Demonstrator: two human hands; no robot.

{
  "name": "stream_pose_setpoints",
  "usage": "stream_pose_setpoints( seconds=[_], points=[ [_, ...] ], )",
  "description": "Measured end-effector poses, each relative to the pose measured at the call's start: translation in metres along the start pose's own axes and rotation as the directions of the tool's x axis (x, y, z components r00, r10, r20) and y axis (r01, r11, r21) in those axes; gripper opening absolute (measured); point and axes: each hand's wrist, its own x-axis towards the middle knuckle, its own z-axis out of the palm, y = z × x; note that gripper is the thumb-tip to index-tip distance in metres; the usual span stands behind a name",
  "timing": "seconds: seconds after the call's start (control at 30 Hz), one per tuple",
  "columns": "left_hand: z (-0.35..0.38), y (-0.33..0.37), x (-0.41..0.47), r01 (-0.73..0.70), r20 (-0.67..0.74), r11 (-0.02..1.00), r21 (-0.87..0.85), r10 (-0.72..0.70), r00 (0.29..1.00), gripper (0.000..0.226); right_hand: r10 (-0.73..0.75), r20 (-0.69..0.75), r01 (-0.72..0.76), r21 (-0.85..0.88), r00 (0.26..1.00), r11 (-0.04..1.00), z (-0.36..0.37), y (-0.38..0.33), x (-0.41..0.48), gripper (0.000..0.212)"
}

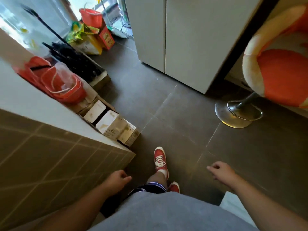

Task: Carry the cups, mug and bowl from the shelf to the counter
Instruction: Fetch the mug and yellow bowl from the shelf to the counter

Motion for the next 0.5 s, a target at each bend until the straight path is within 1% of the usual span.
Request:
stream_pose_setpoints(
  seconds=[0.13, 0.27, 0.4, 0.5],
  points=[
    [-0.023, 0.020, 0.040, 0.066, 0.021, 0.997, 0.044, -0.067, 0.998, 0.020, -0.036, -0.026, 0.036, -0.003, 0.999, 0.999, -0.026, -0.054, 0.052, 0.023],
    [-0.052, 0.068, 0.081, 0.068, -0.019, 0.990, 0.126, -0.066, 0.998, 0.013, -0.042, -0.073, 0.040, -0.021, 0.996, 0.999, -0.057, -0.091, 0.086, 0.022],
    [-0.086, 0.138, 0.117, 0.021, -0.073, 0.990, 0.140, -0.011, 0.997, 0.022, 0.010, -0.120, -0.012, -0.015, 0.993, 1.000, -0.097, -0.109, 0.107, 0.021],
    [-0.116, 0.195, 0.139, -0.058, -0.055, 0.982, 0.182, 0.069, 0.996, 0.021, 0.072, -0.114, -0.071, 0.015, 0.991, 0.997, -0.127, -0.111, 0.122, 0.021]
  ],
)
